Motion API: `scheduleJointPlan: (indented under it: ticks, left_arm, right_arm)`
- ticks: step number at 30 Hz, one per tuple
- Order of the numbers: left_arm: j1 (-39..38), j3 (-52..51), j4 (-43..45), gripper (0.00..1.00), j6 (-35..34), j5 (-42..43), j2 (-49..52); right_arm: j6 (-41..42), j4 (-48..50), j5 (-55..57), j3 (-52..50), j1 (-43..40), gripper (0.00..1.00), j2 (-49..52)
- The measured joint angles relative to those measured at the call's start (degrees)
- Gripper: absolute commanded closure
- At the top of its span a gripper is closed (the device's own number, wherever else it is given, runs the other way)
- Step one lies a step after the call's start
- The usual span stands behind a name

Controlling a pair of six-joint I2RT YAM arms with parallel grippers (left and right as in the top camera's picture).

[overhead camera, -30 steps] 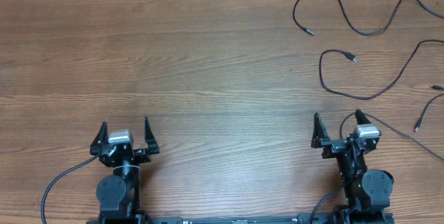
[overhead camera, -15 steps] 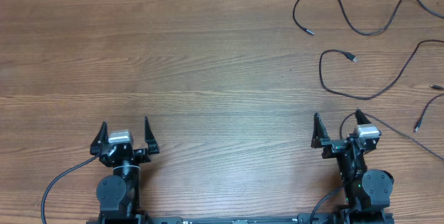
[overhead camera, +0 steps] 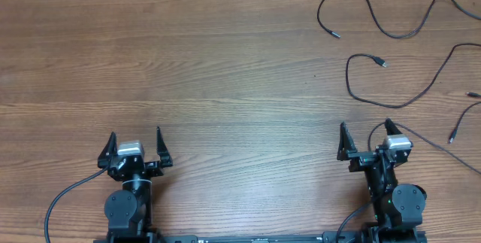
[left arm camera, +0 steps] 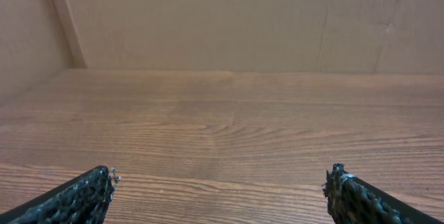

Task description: Untangle cables

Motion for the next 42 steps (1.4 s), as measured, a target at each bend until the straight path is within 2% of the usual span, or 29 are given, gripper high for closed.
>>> scheduleJointPlan:
  ticks: [42]
  left_arm:
    - [-1.2,0.0,0.0,0.00,0.0,0.0,0.0]
  right_arm:
    - [0.0,0.0,0.0,0.0,0.0,0.00,0.0]
